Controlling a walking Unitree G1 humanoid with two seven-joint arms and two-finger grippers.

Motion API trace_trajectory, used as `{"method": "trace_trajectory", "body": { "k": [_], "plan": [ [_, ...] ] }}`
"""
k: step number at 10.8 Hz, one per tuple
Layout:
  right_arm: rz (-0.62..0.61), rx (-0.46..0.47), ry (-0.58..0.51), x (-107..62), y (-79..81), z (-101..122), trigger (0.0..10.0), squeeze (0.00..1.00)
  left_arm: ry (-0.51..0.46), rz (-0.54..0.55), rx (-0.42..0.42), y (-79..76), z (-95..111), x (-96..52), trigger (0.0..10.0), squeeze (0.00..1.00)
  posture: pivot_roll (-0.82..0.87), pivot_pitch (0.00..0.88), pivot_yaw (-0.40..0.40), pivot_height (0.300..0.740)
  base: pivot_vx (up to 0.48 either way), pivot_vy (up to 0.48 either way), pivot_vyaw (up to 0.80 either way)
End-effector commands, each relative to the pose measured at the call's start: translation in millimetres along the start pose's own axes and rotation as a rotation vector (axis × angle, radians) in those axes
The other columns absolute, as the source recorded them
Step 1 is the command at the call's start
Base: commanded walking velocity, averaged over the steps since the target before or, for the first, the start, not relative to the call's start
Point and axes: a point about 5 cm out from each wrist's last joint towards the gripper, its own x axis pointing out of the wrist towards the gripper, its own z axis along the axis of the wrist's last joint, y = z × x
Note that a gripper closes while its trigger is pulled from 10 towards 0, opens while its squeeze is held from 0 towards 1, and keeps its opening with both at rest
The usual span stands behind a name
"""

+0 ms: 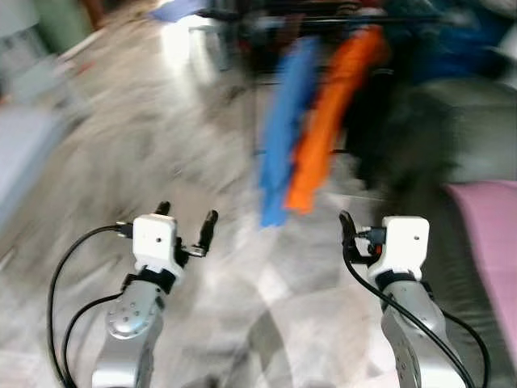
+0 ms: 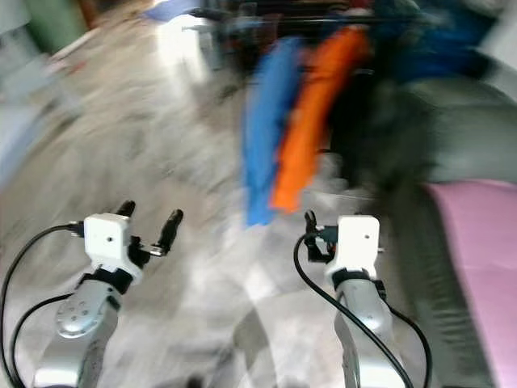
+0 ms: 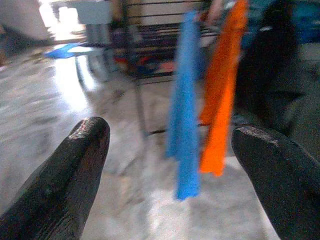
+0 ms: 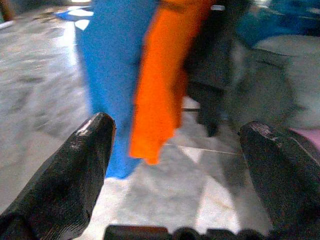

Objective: Hang hanger

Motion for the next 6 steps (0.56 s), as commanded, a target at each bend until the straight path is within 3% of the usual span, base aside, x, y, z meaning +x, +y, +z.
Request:
{"method": "trace_trajectory", "body": {
  "k": [1,4,6],
  "plan": [
    [-0.018,0.0,0.018,0.0,-4.8,-4.6,10.0,0.0,0.009,-0.018,-0.005,-5.2,-2.8,-0.7,10.0,0.0,-0.08,0.126,0.025,0.74,0.405,0.255,0.0],
    [-0.021,-0.003,0.01,3.1,-3.6,-4.0,10.0,0.0,0.021,-0.015,-0.034,-6.7,-4.8,4.1,10.0,0.0,-0.09,0.118,0.029,0.74,0.361,0.311,0.0],
    [-0.026,-0.005,0.01,4.1,-4.0,-5.1,10.0,0.0,0.046,-0.007,-0.033,-7.1,-8.2,4.8,10.0,0.0,-0.09,0.121,0.03,0.74,0.124,0.435,0.0]
  ]
}}
